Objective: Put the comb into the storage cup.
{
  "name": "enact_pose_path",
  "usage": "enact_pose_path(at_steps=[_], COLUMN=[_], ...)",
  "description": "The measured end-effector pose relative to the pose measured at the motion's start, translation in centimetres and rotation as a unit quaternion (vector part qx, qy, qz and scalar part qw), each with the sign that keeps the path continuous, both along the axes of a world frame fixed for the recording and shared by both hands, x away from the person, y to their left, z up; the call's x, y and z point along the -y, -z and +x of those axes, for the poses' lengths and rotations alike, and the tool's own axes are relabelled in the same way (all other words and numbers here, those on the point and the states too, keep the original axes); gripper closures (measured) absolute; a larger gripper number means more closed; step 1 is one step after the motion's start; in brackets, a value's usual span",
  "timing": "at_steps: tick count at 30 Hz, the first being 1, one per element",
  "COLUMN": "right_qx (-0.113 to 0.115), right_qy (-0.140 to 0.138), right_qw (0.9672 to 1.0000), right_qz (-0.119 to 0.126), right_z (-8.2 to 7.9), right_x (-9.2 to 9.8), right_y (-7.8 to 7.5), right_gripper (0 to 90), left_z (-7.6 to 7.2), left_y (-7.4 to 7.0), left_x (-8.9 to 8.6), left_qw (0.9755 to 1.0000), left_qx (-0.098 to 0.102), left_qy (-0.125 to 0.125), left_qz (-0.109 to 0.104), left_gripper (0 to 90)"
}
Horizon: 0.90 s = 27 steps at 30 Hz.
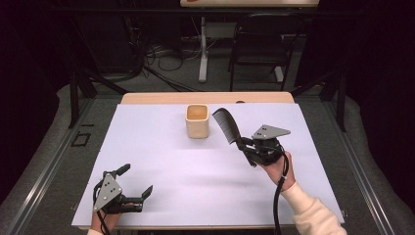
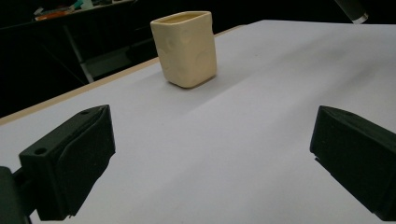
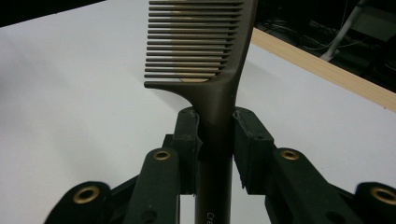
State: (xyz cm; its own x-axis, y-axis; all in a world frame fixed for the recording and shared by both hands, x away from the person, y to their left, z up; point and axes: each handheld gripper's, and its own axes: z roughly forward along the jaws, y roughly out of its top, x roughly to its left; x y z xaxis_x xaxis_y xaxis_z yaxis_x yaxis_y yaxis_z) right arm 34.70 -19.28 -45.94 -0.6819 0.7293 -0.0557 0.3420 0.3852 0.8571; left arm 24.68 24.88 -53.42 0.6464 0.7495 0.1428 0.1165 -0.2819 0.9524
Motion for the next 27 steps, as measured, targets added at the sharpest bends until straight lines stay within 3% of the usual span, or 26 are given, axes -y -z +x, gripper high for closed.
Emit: enact_pose_path(at_steps=[27], right_qx=[-0.004], right_qy=[-0.01], right_qw=[0.9998], right_qz=[-0.014], right_z=[2.1], right_x=[-1.6], right_y=[-1.0], right_gripper=[72.2], left_z=[0.0], left_y=[0.0], left_x=[0.0], left_qw=[1.0], left_qx=[0.002], left_qy=[-0.001], left_qz=[-0.001], left_gripper=[0.2])
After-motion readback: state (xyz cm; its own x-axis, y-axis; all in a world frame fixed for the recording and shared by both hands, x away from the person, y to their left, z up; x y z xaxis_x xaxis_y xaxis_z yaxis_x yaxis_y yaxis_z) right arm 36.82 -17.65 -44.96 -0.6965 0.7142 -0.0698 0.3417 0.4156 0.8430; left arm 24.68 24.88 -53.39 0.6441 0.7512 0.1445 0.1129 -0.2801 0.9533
